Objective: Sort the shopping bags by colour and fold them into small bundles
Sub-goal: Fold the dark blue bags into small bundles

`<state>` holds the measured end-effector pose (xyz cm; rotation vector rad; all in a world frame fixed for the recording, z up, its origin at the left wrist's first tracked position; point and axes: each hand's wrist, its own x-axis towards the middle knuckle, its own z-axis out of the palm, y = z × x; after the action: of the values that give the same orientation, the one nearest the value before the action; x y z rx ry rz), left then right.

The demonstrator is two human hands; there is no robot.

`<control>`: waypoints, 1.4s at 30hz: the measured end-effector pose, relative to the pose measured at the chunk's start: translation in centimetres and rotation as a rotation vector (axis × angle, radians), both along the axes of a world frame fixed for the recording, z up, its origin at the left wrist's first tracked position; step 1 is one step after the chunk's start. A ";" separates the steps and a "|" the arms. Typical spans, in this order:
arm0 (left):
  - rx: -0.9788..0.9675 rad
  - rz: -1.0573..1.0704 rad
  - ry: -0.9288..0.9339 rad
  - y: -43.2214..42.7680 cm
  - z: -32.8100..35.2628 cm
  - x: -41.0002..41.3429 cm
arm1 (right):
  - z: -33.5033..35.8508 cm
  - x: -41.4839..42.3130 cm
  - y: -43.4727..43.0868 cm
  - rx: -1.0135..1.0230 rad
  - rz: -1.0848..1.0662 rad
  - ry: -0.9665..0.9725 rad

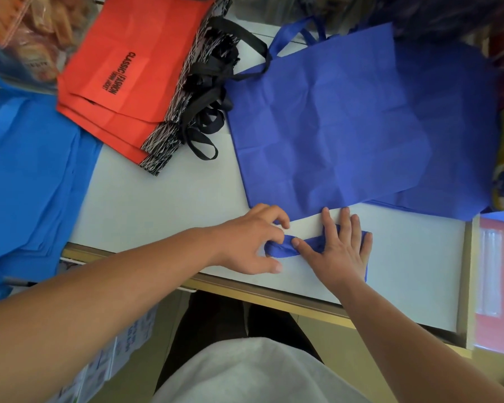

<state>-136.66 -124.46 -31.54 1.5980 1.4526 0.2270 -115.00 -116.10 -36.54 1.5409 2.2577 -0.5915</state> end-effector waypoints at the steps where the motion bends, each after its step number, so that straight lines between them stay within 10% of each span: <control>1: 0.049 -0.005 -0.033 0.0 0.1 0.1 | 0.0 0.0 0.0 -0.003 0.002 0.002; 11: -0.030 0.722 -0.310 0.4 -0.7 2.7 | 0.3 1.1 -0.2 -0.043 -0.022 0.146; 17: -0.124 0.971 -0.109 0.9 -3.2 6.2 | 0.6 1.3 -0.7 0.001 0.036 0.138; 31: -0.229 1.163 -0.381 0.5 -3.1 7.3 | -1.9 2.1 -1.2 0.165 0.112 0.136; 42: -0.283 0.976 -0.154 1.5 -1.7 7.6 | -0.6 4.3 -0.3 0.024 0.232 0.308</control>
<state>-129.02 -122.99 -33.28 0.5350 1.9333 0.6452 -110.71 -116.39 -37.10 1.2412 2.6320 -0.7797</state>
